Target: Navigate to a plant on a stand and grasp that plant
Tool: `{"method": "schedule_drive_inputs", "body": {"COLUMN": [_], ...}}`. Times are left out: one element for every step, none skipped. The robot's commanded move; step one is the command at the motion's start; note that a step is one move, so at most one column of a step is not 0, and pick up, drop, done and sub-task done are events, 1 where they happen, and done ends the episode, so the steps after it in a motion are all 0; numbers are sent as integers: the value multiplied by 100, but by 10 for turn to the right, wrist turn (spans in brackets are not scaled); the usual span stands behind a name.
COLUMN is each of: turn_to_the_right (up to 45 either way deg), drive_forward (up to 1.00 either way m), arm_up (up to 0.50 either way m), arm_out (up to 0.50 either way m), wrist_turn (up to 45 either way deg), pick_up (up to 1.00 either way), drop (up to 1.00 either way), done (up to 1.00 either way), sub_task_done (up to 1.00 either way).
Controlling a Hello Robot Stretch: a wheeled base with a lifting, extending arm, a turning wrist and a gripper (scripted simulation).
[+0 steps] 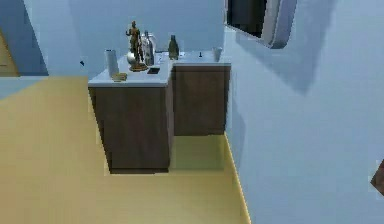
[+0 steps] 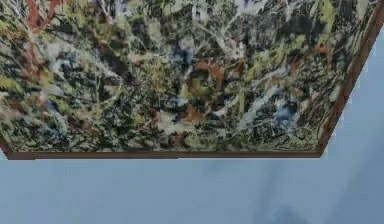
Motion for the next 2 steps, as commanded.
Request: {"method": "schedule_drive_inputs", "body": {"turn_to_the_right": [-420, -30], "drive_forward": [0, 0], "arm_up": [0, 0], "arm_out": [0, 0], "wrist_turn": [0, 0], "pick_up": [0, 0], "drop": [0, 0], "done": [0, 0], "sub_task_done": [0, 0]}}
